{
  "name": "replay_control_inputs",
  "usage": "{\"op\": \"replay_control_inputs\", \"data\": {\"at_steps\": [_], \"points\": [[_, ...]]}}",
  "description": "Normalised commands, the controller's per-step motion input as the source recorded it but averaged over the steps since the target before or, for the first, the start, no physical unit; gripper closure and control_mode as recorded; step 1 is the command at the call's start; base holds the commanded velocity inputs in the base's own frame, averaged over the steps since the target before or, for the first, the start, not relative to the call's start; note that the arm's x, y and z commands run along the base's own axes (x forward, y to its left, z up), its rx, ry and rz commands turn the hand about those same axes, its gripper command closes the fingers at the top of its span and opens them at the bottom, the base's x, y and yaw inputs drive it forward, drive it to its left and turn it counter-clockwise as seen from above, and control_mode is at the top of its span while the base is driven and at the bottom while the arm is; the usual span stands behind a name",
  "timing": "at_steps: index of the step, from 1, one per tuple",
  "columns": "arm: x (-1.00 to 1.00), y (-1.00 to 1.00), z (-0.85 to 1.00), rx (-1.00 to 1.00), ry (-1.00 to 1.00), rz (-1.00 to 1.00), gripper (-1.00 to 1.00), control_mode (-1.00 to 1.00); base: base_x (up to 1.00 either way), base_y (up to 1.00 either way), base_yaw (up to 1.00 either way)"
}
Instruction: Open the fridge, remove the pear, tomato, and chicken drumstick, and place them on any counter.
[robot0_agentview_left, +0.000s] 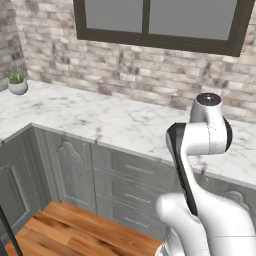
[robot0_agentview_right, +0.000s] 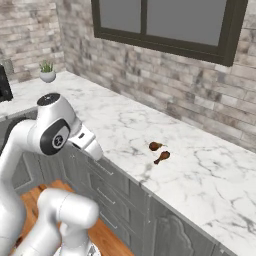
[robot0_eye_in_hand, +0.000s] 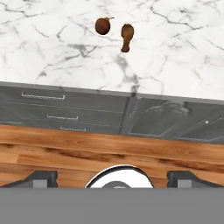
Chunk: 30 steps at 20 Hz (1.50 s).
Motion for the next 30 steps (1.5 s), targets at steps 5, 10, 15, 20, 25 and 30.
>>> {"op": "replay_control_inputs", "data": {"at_steps": [5,10,15,20,25,30], "points": [[-0.1,0.14,-0.01,0.0,0.08,0.06,-1.0,-1.0,0.0,0.0,0.0],[0.0,0.0,0.0,0.0,0.0,0.0,-1.0,1.0,-0.84,0.0,0.0],[0.0,0.0,0.0,0.0,0.0,0.0,-1.0,1.0,-1.0,0.07,0.13],[0.0,0.0,0.0,0.0,0.0,0.0,-1.0,1.0,-0.46,0.22,0.75],[0.0,0.0,0.0,0.0,0.0,0.0,-1.0,1.0,0.0,0.41,0.91],[0.0,0.0,0.0,0.0,0.0,0.0,-1.0,1.0,-0.19,0.68,0.78]]}}
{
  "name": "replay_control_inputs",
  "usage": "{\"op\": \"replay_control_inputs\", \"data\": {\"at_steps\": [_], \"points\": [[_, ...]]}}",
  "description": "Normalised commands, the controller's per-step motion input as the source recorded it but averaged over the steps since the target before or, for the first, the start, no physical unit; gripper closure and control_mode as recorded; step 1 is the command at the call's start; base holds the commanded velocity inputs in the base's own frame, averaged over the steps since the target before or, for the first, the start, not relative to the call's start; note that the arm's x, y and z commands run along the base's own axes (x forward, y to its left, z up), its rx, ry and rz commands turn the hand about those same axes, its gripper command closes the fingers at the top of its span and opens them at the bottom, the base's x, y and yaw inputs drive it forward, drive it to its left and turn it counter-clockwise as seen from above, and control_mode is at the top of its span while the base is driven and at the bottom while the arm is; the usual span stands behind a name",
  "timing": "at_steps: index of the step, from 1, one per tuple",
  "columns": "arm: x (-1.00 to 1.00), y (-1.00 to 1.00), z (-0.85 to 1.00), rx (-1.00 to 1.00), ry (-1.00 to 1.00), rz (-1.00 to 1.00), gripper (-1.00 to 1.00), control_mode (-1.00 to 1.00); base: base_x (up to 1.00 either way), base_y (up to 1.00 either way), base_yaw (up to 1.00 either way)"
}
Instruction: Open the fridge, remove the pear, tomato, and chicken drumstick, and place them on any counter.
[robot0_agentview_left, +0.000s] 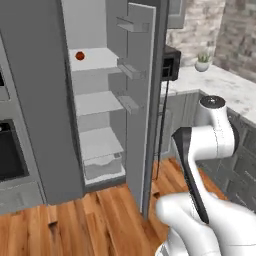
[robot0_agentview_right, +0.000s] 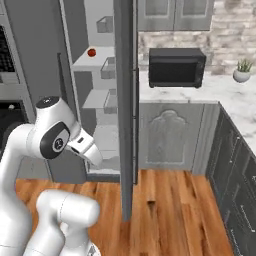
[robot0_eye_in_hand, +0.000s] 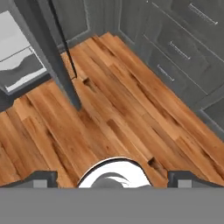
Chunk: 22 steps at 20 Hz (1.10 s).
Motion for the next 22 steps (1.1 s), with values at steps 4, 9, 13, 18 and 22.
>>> {"op": "replay_control_inputs", "data": {"at_steps": [4,9,13,18,22], "points": [[0.0,0.0,0.0,0.0,0.0,0.0,-1.0,1.0,-0.23,0.74,0.71],[0.0,0.0,0.0,0.0,0.0,0.0,-1.0,1.0,0.26,0.28,0.44],[0.0,0.0,0.0,0.0,0.0,0.0,-1.0,1.0,0.98,-0.12,0.26],[0.0,0.0,0.0,0.0,0.0,0.0,-1.0,1.0,1.0,-0.14,0.17],[0.0,0.0,0.0,0.0,0.0,0.0,-1.0,1.0,1.0,-0.25,-0.03]]}}
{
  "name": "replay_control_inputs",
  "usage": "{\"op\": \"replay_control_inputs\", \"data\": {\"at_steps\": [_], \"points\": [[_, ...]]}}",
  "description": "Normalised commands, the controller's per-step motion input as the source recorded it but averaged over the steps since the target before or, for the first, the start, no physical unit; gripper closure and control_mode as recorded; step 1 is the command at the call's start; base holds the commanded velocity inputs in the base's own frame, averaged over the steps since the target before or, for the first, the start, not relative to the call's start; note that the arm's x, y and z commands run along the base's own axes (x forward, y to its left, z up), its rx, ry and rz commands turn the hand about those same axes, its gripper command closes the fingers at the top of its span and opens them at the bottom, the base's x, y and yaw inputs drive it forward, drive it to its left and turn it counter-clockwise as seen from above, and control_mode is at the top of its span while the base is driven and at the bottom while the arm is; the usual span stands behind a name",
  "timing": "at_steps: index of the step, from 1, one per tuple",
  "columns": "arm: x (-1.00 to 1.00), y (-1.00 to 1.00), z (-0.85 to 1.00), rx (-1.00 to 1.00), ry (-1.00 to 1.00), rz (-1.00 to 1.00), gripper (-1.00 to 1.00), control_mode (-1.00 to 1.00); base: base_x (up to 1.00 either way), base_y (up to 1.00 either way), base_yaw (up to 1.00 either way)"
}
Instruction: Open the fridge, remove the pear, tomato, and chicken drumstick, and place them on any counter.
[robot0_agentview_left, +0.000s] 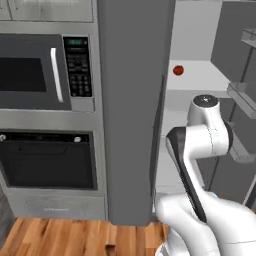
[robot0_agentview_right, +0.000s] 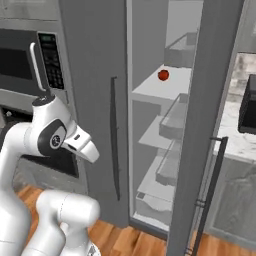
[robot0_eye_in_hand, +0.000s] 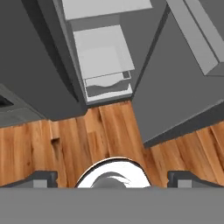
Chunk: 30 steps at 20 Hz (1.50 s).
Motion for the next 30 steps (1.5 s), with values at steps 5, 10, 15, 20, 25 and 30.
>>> {"op": "replay_control_inputs", "data": {"at_steps": [5,10,15,20,25,30], "points": [[0.0,0.0,0.0,0.0,0.0,0.0,-1.0,1.0,1.0,-0.26,-0.17],[0.0,0.0,0.0,0.0,0.0,0.0,-1.0,1.0,0.8,-0.08,-0.31],[0.18,-0.06,0.08,0.07,0.08,-0.07,-1.0,-1.0,0.19,-0.01,-0.14],[0.08,-0.41,0.69,0.26,-0.01,0.22,-1.0,-1.0,0.0,0.0,0.0],[0.16,-0.14,0.71,0.13,-0.13,0.32,-1.0,-1.0,0.0,0.0,0.0],[0.59,-0.03,0.34,0.0,-0.18,0.27,-1.0,-1.0,0.0,0.0,0.0]]}}
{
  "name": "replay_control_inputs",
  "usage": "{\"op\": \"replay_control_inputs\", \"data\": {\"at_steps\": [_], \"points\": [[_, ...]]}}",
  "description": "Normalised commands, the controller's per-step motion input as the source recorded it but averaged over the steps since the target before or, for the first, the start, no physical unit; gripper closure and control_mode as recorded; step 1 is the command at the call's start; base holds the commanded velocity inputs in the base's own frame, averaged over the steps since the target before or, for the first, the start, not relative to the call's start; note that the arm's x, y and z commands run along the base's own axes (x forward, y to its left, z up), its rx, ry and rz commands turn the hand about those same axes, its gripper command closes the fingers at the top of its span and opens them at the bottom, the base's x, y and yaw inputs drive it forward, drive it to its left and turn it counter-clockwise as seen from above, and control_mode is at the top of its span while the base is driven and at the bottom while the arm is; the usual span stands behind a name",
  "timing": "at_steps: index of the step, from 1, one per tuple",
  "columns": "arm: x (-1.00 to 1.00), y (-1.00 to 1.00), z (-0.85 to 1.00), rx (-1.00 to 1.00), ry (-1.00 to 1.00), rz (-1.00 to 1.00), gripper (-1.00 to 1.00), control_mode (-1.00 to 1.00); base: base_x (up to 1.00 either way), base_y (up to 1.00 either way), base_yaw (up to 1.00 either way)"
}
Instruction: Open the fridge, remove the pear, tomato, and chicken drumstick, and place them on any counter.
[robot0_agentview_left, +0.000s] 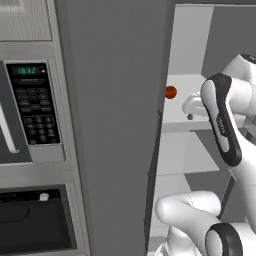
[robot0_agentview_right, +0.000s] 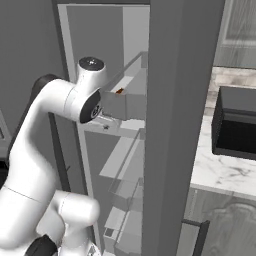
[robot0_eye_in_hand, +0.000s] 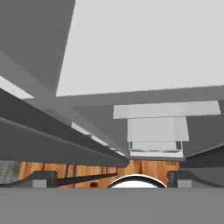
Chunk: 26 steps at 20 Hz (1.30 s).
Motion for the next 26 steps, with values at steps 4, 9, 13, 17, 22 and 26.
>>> {"op": "replay_control_inputs", "data": {"at_steps": [4,9,13,17,22,26], "points": [[0.72,-0.07,0.06,0.0,-0.11,0.2,-1.0,-1.0,0.0,0.0,0.0],[0.86,-0.01,0.02,0.0,-0.03,0.16,-1.0,-1.0,0.0,0.0,0.0],[0.96,0.0,0.0,0.0,0.0,0.11,-1.0,-1.0,0.0,0.0,0.0],[0.74,0.0,0.04,-0.02,-0.06,0.09,-1.0,-1.0,0.0,0.0,0.0],[0.49,0.0,0.0,-0.03,-0.1,0.08,-1.0,-1.0,0.0,0.0,0.0],[0.5,0.0,-0.01,-0.01,-0.08,0.06,-1.0,-1.0,0.0,0.0,0.0]]}}
